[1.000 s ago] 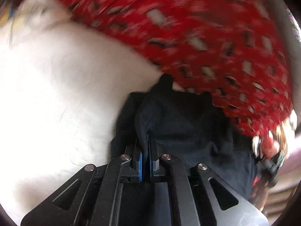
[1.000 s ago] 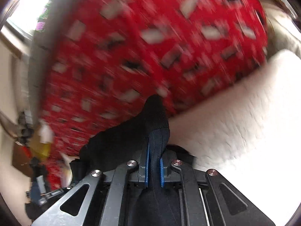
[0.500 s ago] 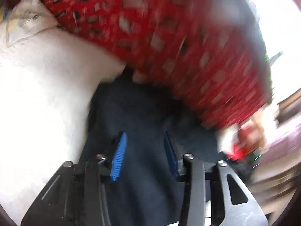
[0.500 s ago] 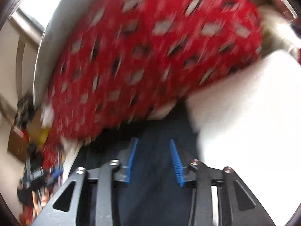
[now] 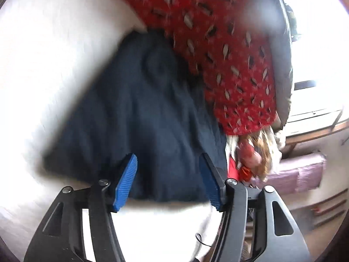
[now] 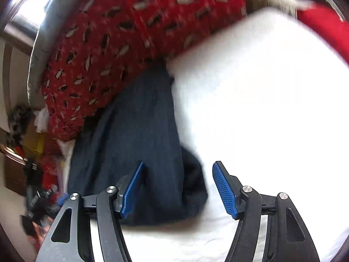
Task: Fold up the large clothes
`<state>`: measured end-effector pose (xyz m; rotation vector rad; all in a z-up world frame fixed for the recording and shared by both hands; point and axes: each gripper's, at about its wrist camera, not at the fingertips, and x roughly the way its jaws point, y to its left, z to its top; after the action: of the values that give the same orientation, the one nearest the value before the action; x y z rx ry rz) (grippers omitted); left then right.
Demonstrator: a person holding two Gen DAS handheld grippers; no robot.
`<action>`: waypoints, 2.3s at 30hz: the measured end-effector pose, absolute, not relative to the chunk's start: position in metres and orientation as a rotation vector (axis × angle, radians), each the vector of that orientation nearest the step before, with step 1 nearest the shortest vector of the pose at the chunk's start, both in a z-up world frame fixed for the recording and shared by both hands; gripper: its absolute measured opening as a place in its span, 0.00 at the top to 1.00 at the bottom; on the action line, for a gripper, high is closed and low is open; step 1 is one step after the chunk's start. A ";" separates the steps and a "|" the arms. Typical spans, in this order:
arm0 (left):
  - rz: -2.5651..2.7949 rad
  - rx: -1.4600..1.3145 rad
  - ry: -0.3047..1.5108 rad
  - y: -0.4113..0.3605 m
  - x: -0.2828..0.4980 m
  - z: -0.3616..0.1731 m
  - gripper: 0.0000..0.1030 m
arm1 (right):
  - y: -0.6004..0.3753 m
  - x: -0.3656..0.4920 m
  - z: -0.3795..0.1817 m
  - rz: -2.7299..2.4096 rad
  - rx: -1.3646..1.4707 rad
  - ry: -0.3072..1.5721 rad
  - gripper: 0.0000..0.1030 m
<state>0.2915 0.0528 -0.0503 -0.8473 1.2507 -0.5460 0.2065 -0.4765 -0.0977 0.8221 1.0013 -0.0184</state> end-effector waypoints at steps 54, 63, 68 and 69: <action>-0.206 -0.548 1.211 -0.017 0.466 -0.065 0.98 | -0.339 0.433 -0.136 0.098 0.699 1.007 1.00; -0.252 -0.475 1.116 -0.005 0.402 -0.015 0.69 | -0.415 0.367 -0.109 -0.105 0.662 0.900 0.90; -0.156 -0.198 1.157 -0.027 0.373 -0.029 0.41 | -0.392 0.333 -0.120 -0.080 0.568 0.928 0.55; -0.151 -0.199 1.144 -0.025 0.367 -0.021 0.43 | -0.388 0.331 -0.127 -0.083 0.537 0.972 0.56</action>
<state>0.3673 -0.0250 -0.0205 -0.1985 1.1436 -0.1509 0.3313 -0.3885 -0.1270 0.5373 0.9719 -0.0830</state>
